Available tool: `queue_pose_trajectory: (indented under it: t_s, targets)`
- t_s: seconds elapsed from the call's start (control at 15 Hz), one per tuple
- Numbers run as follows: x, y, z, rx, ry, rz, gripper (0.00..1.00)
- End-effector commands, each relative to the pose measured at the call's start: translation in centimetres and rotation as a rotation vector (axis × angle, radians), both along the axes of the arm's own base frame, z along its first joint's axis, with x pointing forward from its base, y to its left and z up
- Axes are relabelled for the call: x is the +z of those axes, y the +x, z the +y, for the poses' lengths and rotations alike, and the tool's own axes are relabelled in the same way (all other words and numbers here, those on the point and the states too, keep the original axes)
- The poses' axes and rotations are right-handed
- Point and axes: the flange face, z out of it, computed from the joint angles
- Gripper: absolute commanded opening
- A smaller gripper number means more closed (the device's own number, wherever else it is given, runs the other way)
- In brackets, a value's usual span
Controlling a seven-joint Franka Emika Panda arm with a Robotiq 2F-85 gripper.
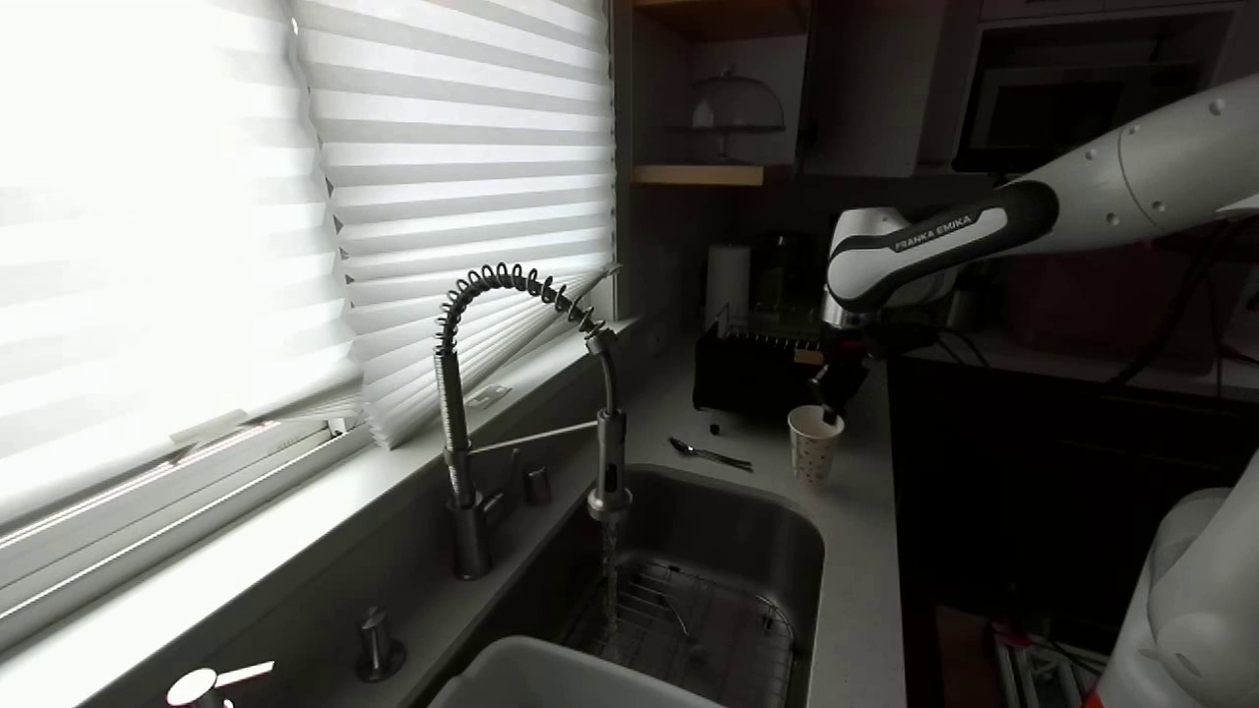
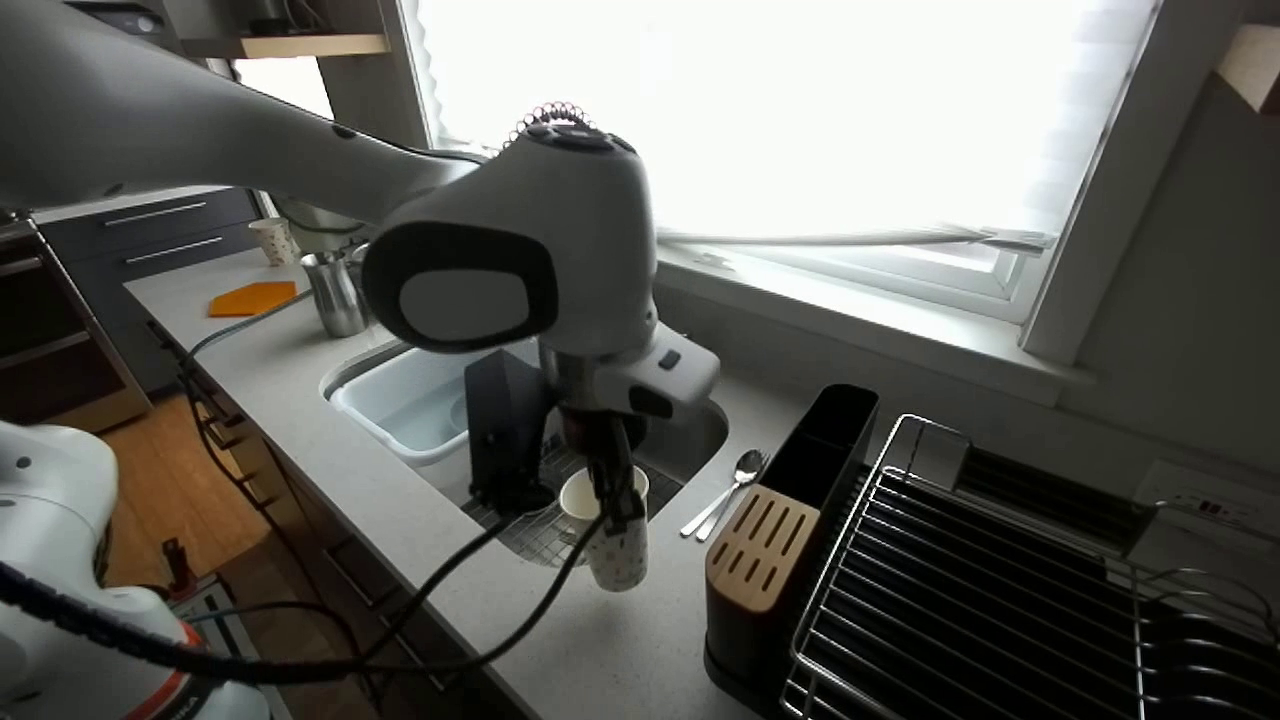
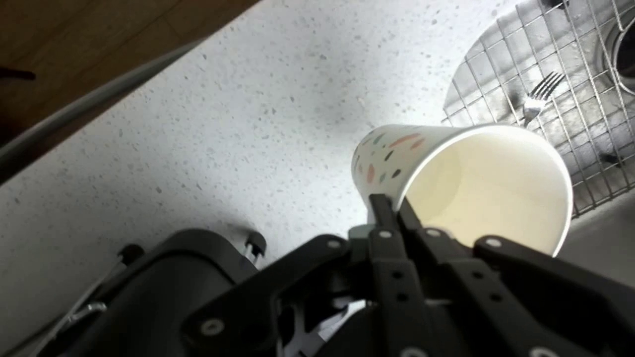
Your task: Pick up the paper cup from the kitchen counter and pour out all the water in it into the sink, put the paper cup back on the kitchen counter
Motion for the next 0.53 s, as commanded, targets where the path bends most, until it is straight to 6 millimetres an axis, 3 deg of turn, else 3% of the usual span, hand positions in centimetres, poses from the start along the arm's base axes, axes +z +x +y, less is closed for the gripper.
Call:
queue_pose_trajectory:
  t_s: [0.0, 0.33, 0.4, 0.47]
  targets:
    - [4.7, 1.4, 6.7, 0.138, -0.126, 0.001, 0.01]
    - [9.7, 3.8, 16.5, 0.364, -0.323, -0.016, 0.01]
    - [8.9, 4.4, 14.2, 0.318, -0.270, -0.021, 0.04]
    - [9.6, 4.6, 15.8, 0.349, -0.293, -0.029, 0.04]
